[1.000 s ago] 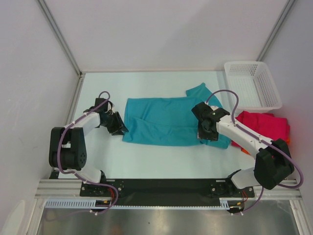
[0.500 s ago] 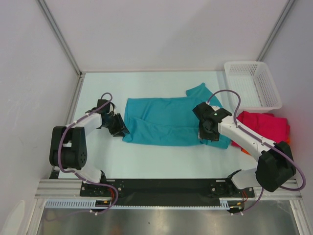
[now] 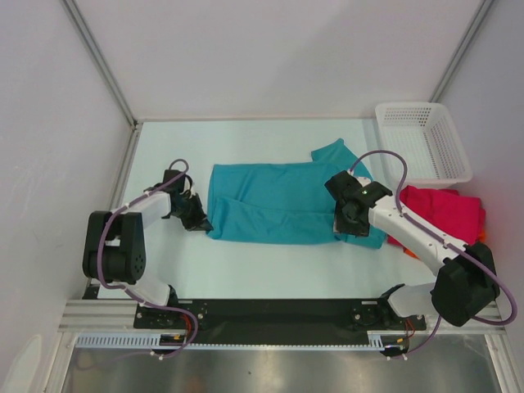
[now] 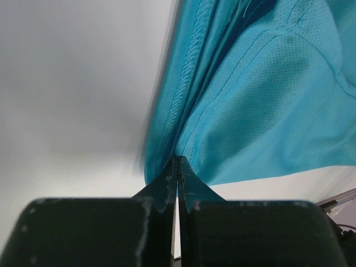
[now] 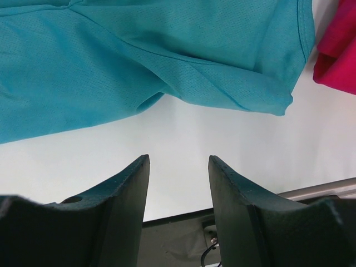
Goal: Fold and stack the t-shirts
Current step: Fold the flattened tshirt in 1/3 of the way
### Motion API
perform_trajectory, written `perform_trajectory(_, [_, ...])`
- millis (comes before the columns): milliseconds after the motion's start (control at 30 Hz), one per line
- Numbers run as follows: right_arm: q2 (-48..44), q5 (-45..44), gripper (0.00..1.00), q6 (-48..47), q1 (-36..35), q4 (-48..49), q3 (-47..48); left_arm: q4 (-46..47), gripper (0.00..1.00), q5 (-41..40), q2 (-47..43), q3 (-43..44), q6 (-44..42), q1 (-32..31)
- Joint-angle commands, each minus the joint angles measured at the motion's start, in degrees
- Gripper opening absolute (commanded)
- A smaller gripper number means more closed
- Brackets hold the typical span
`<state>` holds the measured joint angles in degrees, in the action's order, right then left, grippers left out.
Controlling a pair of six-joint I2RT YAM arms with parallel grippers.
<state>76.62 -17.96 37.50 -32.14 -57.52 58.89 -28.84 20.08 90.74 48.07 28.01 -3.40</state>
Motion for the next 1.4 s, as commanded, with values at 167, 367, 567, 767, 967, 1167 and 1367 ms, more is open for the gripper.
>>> perform_trajectory(167, [-2.0,-1.65,0.53,0.38,1.82,-1.02,0.52,-2.27,0.0,3.57,-8.99,-2.37,-0.15,-0.56])
perform_trajectory(367, [-1.83,0.72,0.54,-0.76,5.15,1.18,-1.85,-8.42,0.0,2.86,-19.61,-3.69,-1.29,-0.47])
perform_trajectory(567, [-1.39,0.91,0.57,-1.2,6.91,1.27,-2.2,-12.29,0.0,3.39,-27.01,-7.9,-1.29,-0.47])
perform_trajectory(767, [-1.91,-0.85,0.63,-2.25,9.55,0.48,-1.77,-15.98,0.0,5.07,-32.9,-7.03,-0.68,-0.38])
perform_trajectory(967, [-1.39,-1.9,0.64,-4.71,14.2,1.61,-0.98,-20.03,0.0,0.49,-34.22,-5.97,-2.43,-0.38])
perform_trajectory(1167, [1.69,-2.35,0.64,-7.17,18.69,3.98,1.22,-20.11,0.0,1.28,-35.98,-7.29,-1.99,-0.03])
perform_trajectory(1367, [5.99,-1.47,0.64,-8.75,19.66,6.18,3.59,-23.19,0.0,1.19,-36.51,-5.36,-5.59,5.85])
